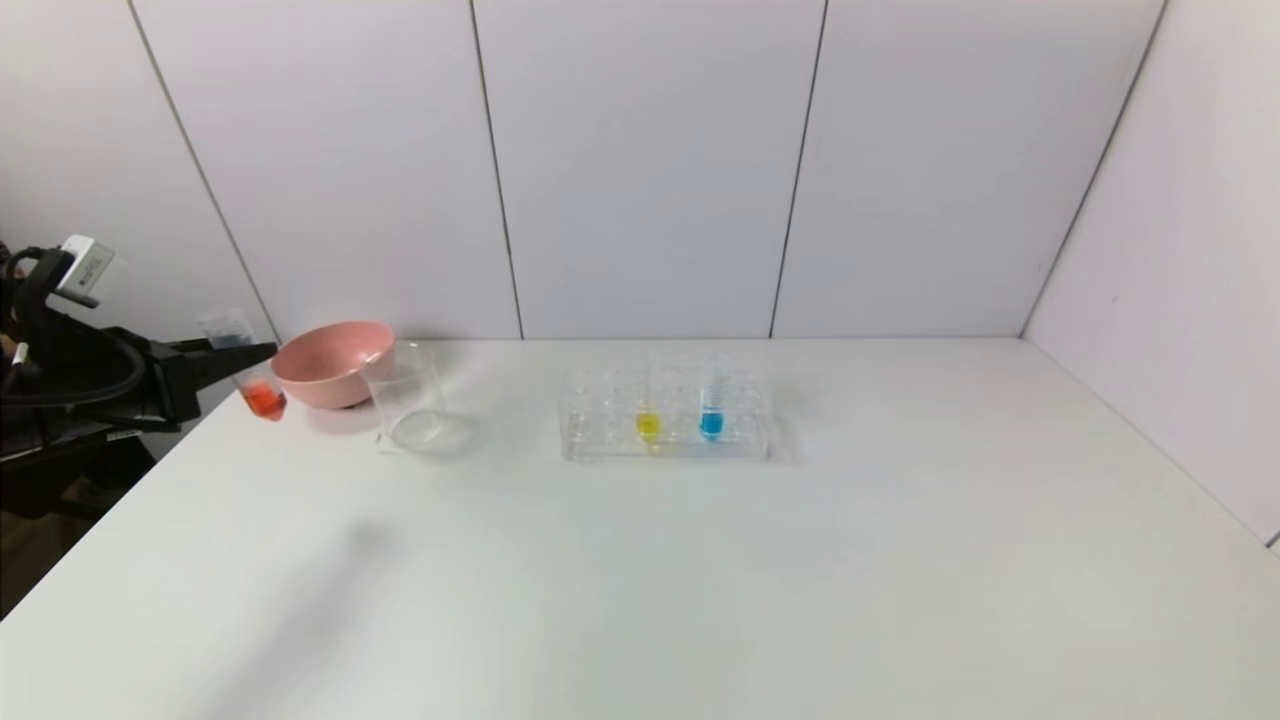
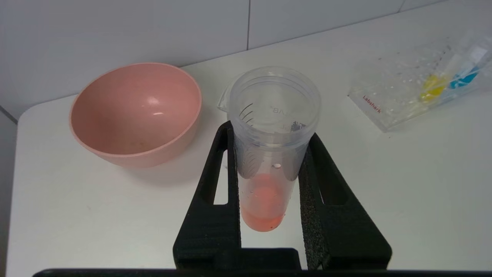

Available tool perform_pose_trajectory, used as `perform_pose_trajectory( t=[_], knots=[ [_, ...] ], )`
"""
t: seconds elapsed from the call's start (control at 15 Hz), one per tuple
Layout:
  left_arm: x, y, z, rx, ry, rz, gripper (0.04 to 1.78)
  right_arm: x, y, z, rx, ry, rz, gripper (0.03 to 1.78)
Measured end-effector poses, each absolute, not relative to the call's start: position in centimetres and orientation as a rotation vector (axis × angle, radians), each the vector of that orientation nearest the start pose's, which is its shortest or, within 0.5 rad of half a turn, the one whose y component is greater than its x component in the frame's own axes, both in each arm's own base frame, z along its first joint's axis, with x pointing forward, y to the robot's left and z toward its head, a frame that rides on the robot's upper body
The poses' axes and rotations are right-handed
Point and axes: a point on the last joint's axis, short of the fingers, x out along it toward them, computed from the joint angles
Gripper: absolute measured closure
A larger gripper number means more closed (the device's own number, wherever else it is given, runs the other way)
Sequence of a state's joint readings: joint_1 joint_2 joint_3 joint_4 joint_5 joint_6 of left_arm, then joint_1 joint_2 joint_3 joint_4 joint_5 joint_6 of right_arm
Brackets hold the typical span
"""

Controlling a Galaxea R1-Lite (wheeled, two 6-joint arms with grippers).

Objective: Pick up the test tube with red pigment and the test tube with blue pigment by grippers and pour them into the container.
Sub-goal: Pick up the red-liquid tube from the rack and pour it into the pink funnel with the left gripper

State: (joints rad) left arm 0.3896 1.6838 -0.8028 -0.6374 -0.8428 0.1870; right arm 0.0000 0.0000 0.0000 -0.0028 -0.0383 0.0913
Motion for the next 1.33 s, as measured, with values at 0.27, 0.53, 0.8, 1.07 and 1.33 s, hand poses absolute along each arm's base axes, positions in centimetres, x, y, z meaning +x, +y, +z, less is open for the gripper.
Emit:
perform_pose_trajectory(
  t=[0.27, 0.53, 0.8, 1.07, 1.33],
  knots=[
    [29.1, 10.4, 17.9, 0.129, 0.160, -0.468, 1.37, -2.3, -0.1, 7.6, 0.092, -0.005, -0.039, 0.04],
    [31.5, 9.4, 19.1, 0.116, 0.243, -0.448, 1.37, -2.3, -0.1, 7.6, 0.091, -0.004, -0.038, 0.04],
    [33.7, 7.7, 22.6, 0.096, 0.372, -0.446, 1.37, -2.3, -0.1, 7.6, 0.091, -0.005, -0.038, 0.04],
    [35.4, 5.3, 25.2, 0.118, 0.556, -0.407, 1.37, -2.3, -0.1, 7.6, 0.092, -0.005, -0.038, 0.04],
    [36.9, 4.0, 25.7, 0.138, 0.757, -0.351, 1.37, -2.3, -0.1, 7.6, 0.091, -0.005, -0.038, 0.04]
  ],
)
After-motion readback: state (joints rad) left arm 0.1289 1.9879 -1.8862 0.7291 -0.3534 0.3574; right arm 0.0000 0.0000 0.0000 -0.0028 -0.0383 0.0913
